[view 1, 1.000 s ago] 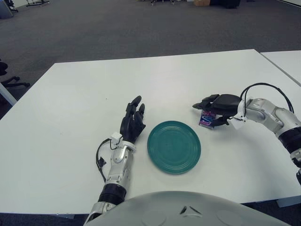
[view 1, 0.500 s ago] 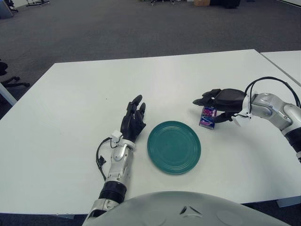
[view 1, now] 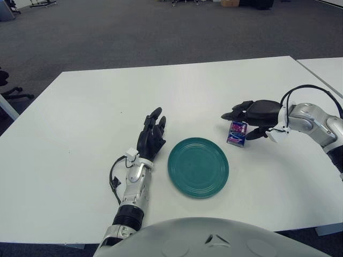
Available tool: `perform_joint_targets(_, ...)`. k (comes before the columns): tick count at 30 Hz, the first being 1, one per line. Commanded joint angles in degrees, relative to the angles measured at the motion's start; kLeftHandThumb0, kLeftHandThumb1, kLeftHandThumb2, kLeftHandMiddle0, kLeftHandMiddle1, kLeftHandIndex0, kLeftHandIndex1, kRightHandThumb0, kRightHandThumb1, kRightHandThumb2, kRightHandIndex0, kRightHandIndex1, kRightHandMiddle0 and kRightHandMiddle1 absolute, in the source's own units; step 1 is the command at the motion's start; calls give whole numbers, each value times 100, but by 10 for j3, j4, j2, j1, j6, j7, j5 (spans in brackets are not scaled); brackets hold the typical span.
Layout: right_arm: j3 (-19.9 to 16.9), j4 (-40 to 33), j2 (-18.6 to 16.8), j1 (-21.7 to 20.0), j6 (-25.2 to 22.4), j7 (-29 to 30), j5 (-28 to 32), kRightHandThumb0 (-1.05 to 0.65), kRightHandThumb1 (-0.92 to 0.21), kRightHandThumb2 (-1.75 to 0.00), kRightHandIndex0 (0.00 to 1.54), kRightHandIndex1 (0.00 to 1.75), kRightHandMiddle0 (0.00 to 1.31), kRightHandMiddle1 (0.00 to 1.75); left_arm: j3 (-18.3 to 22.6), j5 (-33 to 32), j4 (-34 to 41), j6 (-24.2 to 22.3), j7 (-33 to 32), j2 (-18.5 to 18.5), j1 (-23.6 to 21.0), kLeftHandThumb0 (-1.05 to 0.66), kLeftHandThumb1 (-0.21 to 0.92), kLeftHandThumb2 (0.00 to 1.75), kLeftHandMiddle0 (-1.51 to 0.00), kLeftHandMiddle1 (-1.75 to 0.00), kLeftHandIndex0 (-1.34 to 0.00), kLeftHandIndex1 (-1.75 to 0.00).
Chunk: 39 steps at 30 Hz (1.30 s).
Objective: Put the gum into the plate.
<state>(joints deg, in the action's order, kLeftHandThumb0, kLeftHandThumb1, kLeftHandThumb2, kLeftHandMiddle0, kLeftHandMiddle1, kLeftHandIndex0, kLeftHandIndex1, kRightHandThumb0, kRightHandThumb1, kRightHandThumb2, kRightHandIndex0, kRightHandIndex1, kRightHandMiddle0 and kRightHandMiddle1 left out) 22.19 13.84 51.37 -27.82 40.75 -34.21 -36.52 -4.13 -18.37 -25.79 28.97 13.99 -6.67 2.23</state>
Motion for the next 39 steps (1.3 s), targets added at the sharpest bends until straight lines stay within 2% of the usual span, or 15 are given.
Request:
perform_joint_targets(1,-11,-10,7,4,-7,-12,13,-74,-92,-53,9,0,0,0,2,0,-50,11,-3,-58,36,-93,92,90,-27,0,0,-58)
perform_joint_targets(21,-3,22,-3,4,-5,-21,7,-73,-92,-52,10,1,1,1,2,3,-43,12,-17,-64,44,-90,92,90,-28,0,0,-58)
perform_joint_targets(25,6,47,-13,0,3,-6,-7,-73,-92,-53,11,1,2,2,1,2,-42,12,-17,-64,46,-89,92,89,-27,0,0,-57)
perform_joint_targets(39,8,62,-22,12,6,7,-13,-69,-92,-55,13,1,5,5,-1,-2,-30,7,-15,-63,54,-86,92,88,-27,0,0,-59)
